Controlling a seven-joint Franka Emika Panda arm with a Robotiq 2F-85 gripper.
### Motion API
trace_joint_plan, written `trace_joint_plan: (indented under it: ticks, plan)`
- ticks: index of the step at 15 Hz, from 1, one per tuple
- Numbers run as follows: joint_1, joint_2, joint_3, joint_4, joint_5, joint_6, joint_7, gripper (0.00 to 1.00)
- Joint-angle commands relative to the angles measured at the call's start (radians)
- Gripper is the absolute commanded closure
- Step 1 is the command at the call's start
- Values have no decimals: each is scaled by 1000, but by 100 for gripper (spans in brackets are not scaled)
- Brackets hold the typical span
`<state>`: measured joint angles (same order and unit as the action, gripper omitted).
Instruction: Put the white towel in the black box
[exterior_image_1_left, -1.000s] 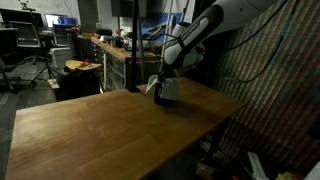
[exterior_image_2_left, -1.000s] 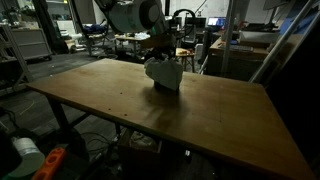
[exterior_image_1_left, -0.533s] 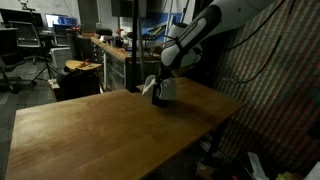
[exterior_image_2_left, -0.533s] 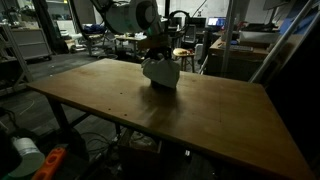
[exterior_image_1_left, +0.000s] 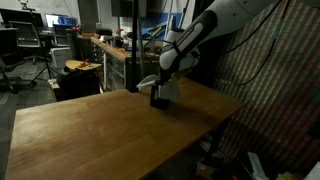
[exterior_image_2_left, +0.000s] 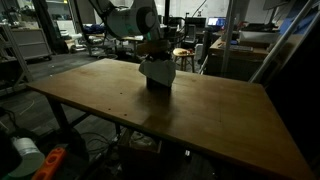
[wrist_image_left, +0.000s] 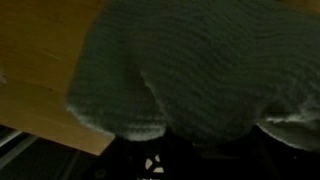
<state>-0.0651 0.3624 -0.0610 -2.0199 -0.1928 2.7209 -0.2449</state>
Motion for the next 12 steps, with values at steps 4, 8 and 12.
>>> trace_joint_plan:
  ticks: [4,8,12]
  plan:
    - [10,53,39,21,-5,-67,-35,93]
    - [13,48,44,26,-13,-79,-43,92]
    - [23,29,36,30,-21,-66,-23,52]
